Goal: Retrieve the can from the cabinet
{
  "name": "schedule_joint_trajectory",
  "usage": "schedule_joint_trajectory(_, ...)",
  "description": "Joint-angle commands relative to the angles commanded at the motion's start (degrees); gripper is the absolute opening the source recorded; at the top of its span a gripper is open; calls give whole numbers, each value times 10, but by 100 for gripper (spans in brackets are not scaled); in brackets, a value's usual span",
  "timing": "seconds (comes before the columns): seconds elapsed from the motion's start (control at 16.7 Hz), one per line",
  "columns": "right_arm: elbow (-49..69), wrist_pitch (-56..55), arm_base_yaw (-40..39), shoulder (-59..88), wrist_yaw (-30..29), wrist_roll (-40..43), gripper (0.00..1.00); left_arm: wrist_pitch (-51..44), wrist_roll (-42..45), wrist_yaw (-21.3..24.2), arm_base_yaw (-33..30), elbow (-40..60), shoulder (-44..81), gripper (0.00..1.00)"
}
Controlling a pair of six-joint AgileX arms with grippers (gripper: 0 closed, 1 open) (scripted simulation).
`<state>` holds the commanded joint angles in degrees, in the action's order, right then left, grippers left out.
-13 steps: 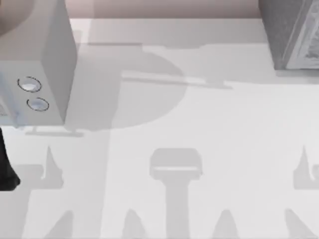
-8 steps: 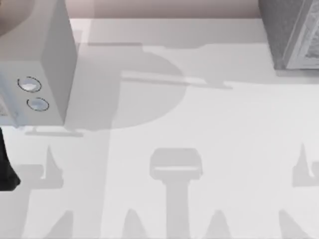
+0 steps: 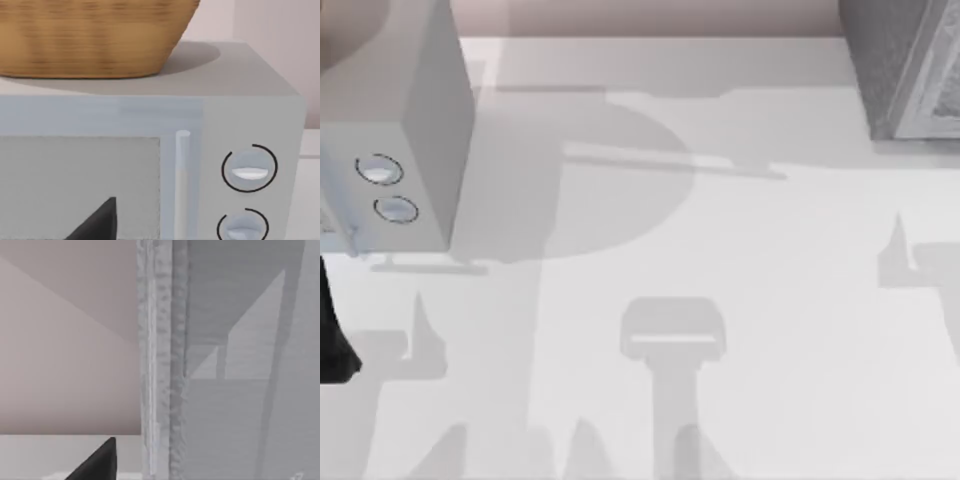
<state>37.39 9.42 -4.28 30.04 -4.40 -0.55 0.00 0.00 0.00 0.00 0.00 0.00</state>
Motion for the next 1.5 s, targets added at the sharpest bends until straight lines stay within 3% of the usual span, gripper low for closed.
schedule_joint_trajectory(0.42,387,92,-38,287,-43,1,100,0,0,0,0,0,0,100)
schedule_joint_trajectory(0.72,577,134,-58,425,-63,-2,100,0,0,0,0,0,0,100)
schedule_joint_trajectory(1.26,622,142,-63,460,-70,-3,100,0,0,0,0,0,0,100)
schedule_joint_trajectory(1.5,602,88,-112,490,-121,-2,100,0,0,0,0,0,0,100)
